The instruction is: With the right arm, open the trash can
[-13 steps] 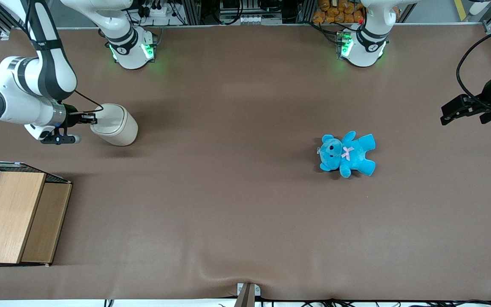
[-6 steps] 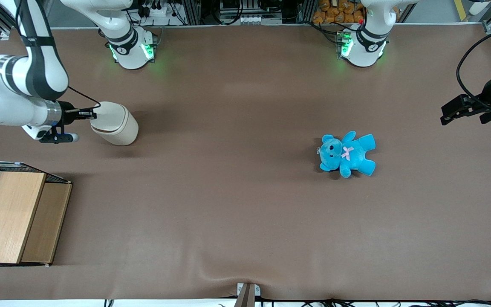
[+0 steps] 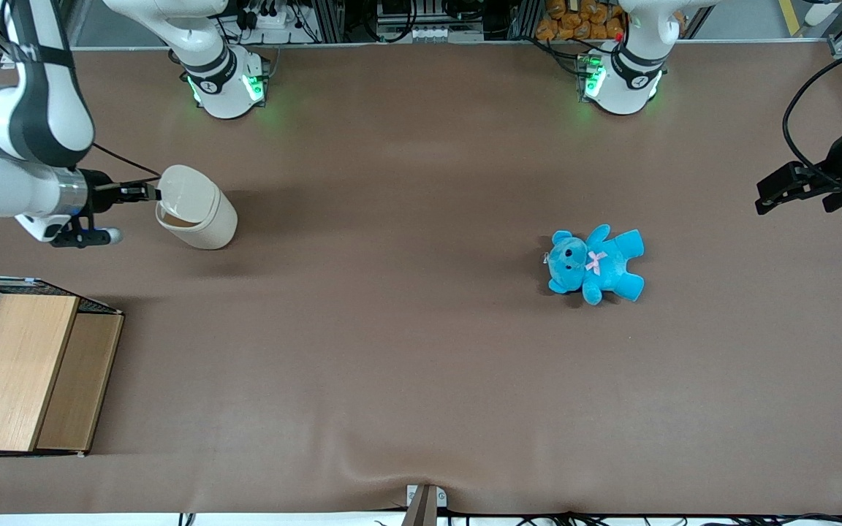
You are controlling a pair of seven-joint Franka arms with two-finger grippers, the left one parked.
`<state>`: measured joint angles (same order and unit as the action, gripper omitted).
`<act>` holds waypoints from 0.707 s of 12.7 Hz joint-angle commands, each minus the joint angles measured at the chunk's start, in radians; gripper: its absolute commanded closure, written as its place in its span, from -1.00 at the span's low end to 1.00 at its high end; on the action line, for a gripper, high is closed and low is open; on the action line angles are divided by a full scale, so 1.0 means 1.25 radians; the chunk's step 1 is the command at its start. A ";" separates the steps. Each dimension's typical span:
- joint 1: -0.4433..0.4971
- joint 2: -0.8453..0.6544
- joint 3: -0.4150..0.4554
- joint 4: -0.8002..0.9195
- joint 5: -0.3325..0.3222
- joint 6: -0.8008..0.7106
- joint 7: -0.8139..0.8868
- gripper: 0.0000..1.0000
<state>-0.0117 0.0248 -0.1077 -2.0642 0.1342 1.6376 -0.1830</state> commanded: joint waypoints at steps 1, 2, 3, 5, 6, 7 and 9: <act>0.004 0.023 -0.001 0.111 0.006 -0.072 0.008 -1.00; 0.006 0.024 -0.001 0.138 0.002 -0.079 0.008 -1.00; 0.006 0.023 -0.001 0.158 0.001 -0.088 0.009 -1.00; 0.001 0.023 -0.001 0.220 -0.001 -0.099 0.008 -1.00; -0.004 0.024 -0.001 0.265 -0.001 -0.117 0.008 -1.00; -0.005 0.032 -0.002 0.321 -0.003 -0.132 0.004 -1.00; -0.010 0.050 -0.003 0.411 -0.026 -0.171 0.005 -1.00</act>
<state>-0.0119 0.0373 -0.1135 -1.6846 0.1244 1.4841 -0.1822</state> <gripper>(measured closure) 0.000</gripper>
